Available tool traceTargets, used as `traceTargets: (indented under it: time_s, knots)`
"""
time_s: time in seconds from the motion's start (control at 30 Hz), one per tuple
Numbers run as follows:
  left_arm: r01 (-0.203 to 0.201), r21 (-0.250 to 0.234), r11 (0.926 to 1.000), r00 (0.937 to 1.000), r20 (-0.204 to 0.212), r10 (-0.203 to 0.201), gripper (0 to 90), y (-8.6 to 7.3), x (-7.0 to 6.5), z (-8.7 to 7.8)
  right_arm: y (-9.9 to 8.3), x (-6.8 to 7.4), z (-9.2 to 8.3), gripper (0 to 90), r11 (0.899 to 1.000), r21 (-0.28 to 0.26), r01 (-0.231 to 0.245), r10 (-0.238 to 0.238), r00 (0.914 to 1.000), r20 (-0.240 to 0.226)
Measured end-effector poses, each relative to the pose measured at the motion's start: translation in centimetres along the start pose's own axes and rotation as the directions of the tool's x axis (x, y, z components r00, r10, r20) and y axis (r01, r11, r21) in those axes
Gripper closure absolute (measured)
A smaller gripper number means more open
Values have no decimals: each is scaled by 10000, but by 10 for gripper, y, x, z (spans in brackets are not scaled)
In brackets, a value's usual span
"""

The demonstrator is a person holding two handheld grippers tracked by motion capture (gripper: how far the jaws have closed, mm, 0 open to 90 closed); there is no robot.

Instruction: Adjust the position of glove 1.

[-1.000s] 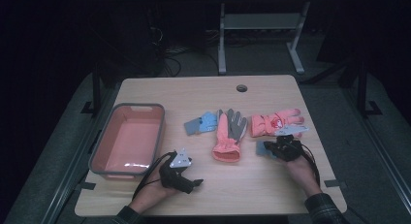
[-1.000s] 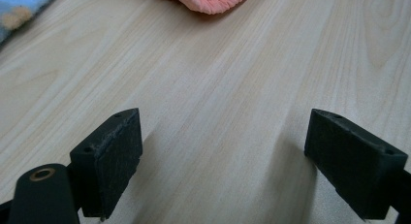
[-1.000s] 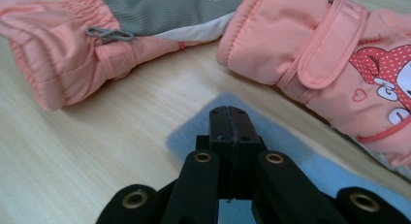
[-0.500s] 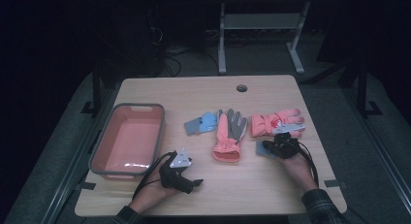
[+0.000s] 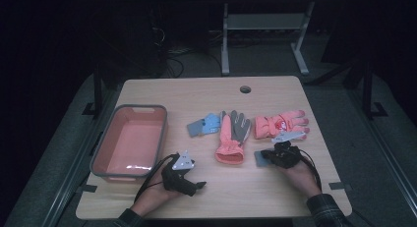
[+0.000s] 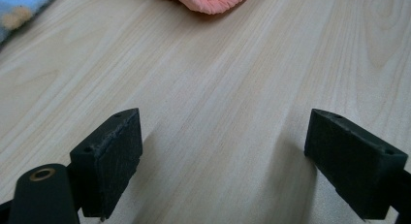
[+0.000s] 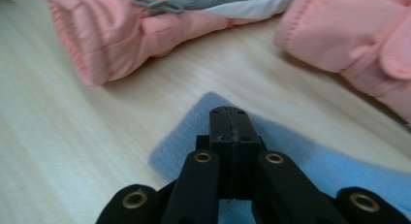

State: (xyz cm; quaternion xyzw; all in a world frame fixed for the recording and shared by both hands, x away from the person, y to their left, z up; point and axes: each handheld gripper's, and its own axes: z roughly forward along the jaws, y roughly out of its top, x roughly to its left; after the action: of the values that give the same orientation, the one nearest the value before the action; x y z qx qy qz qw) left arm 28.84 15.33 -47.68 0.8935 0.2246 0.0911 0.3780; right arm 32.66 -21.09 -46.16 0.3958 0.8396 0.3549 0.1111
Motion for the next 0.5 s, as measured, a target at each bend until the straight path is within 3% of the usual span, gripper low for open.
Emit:
traceTargets:
  time_s: [0.5]
  knots:
    - [3, -34, 10000, 10000, -14, -3, 128, 0, 0, 0, 3, 33, 4, 899, 9972, 286, 687, -658, 9934, -943]
